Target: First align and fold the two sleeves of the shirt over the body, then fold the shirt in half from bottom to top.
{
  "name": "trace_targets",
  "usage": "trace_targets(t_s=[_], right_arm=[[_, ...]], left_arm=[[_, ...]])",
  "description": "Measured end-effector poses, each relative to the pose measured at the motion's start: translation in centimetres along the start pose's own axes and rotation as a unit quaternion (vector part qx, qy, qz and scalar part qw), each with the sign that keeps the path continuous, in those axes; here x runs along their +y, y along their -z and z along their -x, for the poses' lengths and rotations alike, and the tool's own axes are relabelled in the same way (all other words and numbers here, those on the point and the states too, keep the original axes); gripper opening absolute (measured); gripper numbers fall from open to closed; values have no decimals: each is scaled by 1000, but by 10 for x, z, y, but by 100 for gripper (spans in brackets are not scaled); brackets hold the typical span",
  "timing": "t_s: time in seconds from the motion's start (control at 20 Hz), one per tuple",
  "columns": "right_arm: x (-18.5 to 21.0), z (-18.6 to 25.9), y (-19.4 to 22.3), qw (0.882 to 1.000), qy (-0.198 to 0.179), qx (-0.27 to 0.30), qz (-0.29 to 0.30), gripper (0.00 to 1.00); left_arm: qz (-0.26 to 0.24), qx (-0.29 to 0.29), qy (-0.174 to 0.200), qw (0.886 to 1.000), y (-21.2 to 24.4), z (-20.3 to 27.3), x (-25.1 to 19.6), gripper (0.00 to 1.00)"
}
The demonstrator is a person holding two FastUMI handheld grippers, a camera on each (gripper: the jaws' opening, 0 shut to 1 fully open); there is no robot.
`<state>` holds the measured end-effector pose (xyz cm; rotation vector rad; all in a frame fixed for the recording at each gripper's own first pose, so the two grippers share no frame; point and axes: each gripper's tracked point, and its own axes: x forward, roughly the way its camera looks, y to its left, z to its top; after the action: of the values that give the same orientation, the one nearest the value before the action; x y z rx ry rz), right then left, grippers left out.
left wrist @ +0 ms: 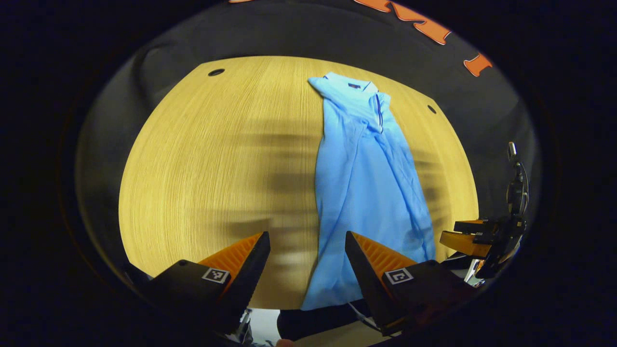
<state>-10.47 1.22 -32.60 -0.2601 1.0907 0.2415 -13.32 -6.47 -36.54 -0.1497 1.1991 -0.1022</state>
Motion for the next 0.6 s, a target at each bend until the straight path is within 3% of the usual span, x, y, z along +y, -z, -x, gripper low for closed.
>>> trace_targets(t_s=[0.3,0.5,0.55,0.6], right_arm=[[-5,-11,46,999,19,40,-4,99],[0,-19,67,998,24,57,7,99],[4,-22,73,998,22,64,5,92],[5,-24,77,997,23,70,3,99]], left_arm=[[-16,67,0,998,75,-16,-8,100],[-29,89,-16,995,97,-29,-4,100],[-29,95,-17,995,104,-31,-5,100],[-29,100,-26,994,108,-32,-4,100]])
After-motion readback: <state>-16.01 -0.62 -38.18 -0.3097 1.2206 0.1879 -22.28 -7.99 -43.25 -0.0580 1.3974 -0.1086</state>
